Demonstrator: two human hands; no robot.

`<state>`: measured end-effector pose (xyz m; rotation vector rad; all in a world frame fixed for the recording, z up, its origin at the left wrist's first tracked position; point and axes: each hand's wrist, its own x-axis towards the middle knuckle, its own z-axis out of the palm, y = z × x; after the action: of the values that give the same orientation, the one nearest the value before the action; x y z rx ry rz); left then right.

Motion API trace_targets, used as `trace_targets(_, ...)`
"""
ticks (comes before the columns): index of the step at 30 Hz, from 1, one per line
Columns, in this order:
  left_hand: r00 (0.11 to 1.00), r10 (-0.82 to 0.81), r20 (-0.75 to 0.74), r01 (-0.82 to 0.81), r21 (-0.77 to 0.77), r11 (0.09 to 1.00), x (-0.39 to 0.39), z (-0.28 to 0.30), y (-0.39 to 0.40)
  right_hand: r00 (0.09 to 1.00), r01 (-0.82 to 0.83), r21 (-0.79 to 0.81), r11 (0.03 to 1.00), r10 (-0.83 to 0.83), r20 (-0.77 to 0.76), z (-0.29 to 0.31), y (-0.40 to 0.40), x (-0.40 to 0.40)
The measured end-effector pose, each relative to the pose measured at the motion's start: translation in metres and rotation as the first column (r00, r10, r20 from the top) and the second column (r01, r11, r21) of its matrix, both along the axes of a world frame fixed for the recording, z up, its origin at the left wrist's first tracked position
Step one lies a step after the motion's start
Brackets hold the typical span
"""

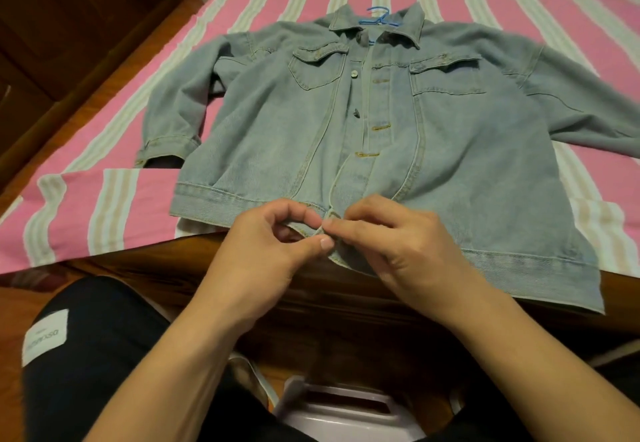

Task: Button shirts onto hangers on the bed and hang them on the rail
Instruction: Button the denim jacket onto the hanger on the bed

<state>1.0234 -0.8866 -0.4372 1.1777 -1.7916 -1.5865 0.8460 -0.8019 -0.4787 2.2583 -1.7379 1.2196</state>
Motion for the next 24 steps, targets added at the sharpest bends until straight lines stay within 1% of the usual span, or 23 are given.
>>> trace_targets(2, 1.000, -0.016, 0.023, 0.015, 0.003, 1.000, 0.001, 0.004, -0.006, 0.996, -0.025, -0.057, 0.998, 0.020, -0.086, 0.003, -0.006, -0.004)
trace_targets(4, 0.999, -0.035, 0.020, 0.034, 0.046, 0.998, 0.001, 0.006, -0.010, 0.981, -0.072, -0.096, 0.993, 0.053, -0.184, 0.005, -0.012, -0.009)
trace_targets(7, 0.999, -0.051, 0.009, 0.050, 0.084, 0.995, -0.002, 0.003, -0.011, 0.936, -0.143, -0.132, 0.981, 0.091, -0.341, 0.006, -0.018, -0.021)
trace_targets(10, 1.000, -0.027, 0.001, 0.027, 0.076, 0.997, -0.004, -0.003, -0.010, 0.916, -0.134, -0.151, 0.979, 0.064, -0.397, 0.003, -0.019, -0.024)
trace_targets(12, 1.000, -0.001, -0.001, 0.001, 0.068, 0.998, -0.004, -0.005, -0.007, 0.928, -0.094, -0.173, 0.980, 0.024, -0.371, 0.000, -0.021, -0.020)
trace_targets(14, 0.999, 0.042, -0.018, -0.041, 0.063, 0.997, -0.006, -0.008, -0.002, 0.962, -0.024, -0.153, 0.988, -0.019, -0.273, -0.003, -0.021, -0.012)
trace_targets(16, 0.993, 0.113, -0.032, -0.111, 0.047, 0.993, -0.009, -0.011, 0.005, 0.987, 0.035, -0.093, 0.995, -0.049, -0.155, -0.003, -0.019, -0.007)
trace_targets(18, 0.990, 0.141, -0.017, -0.140, 0.019, 0.990, -0.011, -0.014, 0.013, 0.992, 0.046, -0.021, 0.999, -0.048, -0.118, -0.002, -0.012, -0.003)
trace_targets(19, 0.990, 0.138, -0.022, -0.137, 0.033, 0.990, -0.011, -0.014, 0.016, 0.993, 0.026, 0.017, 1.000, -0.023, -0.119, -0.001, -0.008, -0.002)
trace_targets(20, 0.988, 0.145, -0.052, -0.140, 0.087, 0.986, -0.010, -0.013, 0.017, 0.994, -0.001, 0.055, 0.998, 0.008, -0.113, 0.001, -0.004, -0.003)
trace_targets(21, 0.982, 0.172, -0.084, -0.154, 0.184, 0.971, -0.007, -0.011, 0.017, 0.996, -0.015, 0.083, 0.996, 0.022, -0.085, 0.004, -0.001, -0.005)
trace_targets(22, 0.974, 0.201, -0.108, -0.162, 0.293, 0.942, -0.004, -0.009, 0.019, 0.999, 0.004, 0.097, 0.995, 0.000, -0.041, 0.009, 0.000, -0.010)
trace_targets(23, 0.972, 0.213, -0.100, -0.165, 0.356, 0.920, 0.000, -0.005, 0.022, 0.998, 0.062, 0.099, 0.993, -0.063, 0.009, 0.015, 0.001, -0.017)
trace_targets(24, 0.979, 0.192, -0.066, -0.156, 0.360, 0.920, 0.004, -0.002, 0.027, 0.987, 0.148, 0.101, 0.984, -0.153, 0.046, 0.021, -0.001, -0.026)
